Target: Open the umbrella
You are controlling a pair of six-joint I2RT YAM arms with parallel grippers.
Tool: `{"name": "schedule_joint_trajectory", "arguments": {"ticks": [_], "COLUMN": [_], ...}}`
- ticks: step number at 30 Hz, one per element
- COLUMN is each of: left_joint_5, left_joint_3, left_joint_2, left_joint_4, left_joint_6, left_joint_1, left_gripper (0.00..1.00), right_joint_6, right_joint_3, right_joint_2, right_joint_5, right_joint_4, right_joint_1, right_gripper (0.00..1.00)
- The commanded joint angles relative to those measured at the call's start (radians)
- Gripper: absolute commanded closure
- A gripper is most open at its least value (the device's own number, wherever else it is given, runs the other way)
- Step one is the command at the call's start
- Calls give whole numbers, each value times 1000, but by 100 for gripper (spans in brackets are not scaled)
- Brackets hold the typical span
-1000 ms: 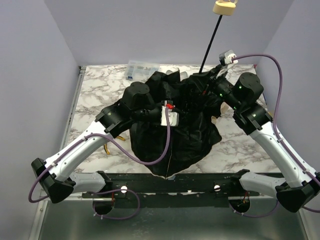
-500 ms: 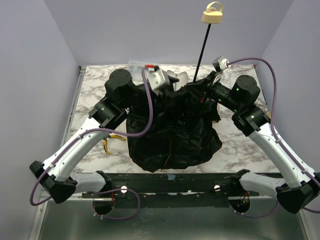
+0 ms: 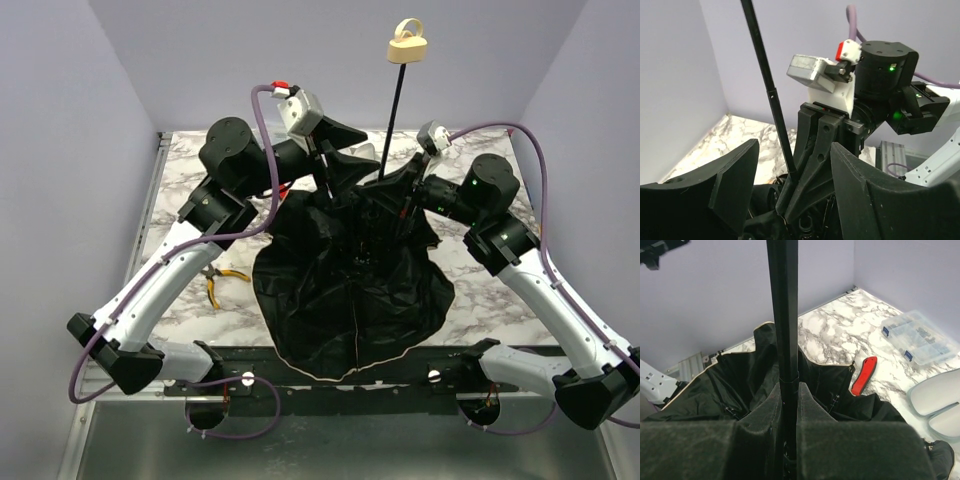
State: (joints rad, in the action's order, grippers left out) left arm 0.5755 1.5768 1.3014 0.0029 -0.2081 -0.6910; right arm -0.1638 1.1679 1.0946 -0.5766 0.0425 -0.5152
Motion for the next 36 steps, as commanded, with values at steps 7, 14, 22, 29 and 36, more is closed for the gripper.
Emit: {"name": "schedule_joint_trajectory", "arguments": {"ticks": [7, 14, 22, 29, 36], "left_joint_5": [-50, -30, 17, 68, 159], "left_joint_3": [33, 44, 32, 25, 8], "left_joint_2": [68, 111, 122, 127, 65], "left_joint_4": [-22, -8, 34, 40, 71], "left_joint_6": [-121, -160, -191, -214, -192], "left_joint_1": [-20, -21, -21, -21, -2], "left_gripper": [40, 54, 68, 99, 100], "right_joint_6": [4, 1, -10, -1, 41], "right_joint_3": [1, 2, -10, -3, -8], "right_joint_2": [12, 27, 14, 12, -37], "right_joint_5": [-70, -76, -87, -77, 97], "right_joint_4": [-92, -90, -106, -101, 131], "right_joint_1": [-14, -29, -35, -39, -40], "right_gripper": [99, 99, 99, 99, 35]}}
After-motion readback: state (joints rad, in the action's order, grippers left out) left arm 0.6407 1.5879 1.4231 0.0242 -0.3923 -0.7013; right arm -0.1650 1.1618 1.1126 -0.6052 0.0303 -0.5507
